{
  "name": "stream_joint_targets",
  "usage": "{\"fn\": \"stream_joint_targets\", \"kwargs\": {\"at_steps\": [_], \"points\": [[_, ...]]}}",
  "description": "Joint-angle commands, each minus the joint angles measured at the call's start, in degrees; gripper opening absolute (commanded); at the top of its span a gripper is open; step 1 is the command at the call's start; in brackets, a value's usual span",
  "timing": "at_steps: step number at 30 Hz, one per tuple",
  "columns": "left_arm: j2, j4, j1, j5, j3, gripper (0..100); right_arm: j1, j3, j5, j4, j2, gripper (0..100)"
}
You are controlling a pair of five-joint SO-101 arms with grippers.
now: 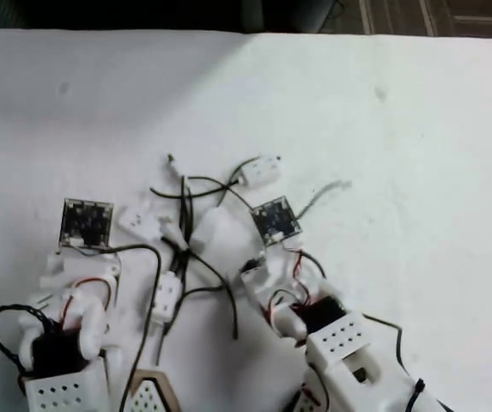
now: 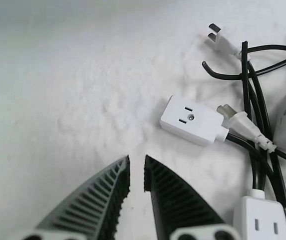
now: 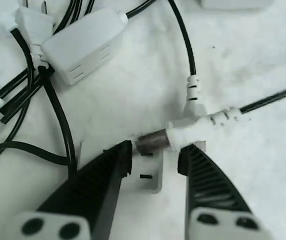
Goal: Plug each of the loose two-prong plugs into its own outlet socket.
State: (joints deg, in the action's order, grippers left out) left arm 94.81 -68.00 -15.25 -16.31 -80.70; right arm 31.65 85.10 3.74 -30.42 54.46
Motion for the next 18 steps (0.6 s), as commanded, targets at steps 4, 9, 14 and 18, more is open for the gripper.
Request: {"fn": "stream_joint_targets", "kwargs": {"at_steps": [4, 9, 14, 18], "points": [[0.40, 0.62, 0.04, -0.35, 0.35, 7, 0.66, -2.64, 0.44, -0.31, 0.84, 5.0], [0.40, 0.53, 0.04, -0.35, 0.35, 7, 0.40, -4.31, 0.00, -3.47, 0.84, 8.2], [0.40, 0.44, 0.04, -0.35, 0.35, 7, 0.22, -14.07, 0.44, -18.15, 3.91, 9.4], [0.40, 0.35, -0.13, -0.35, 0.35, 7, 0.66, -20.57, 0.00, -34.95, 9.89, 9.4]]}}
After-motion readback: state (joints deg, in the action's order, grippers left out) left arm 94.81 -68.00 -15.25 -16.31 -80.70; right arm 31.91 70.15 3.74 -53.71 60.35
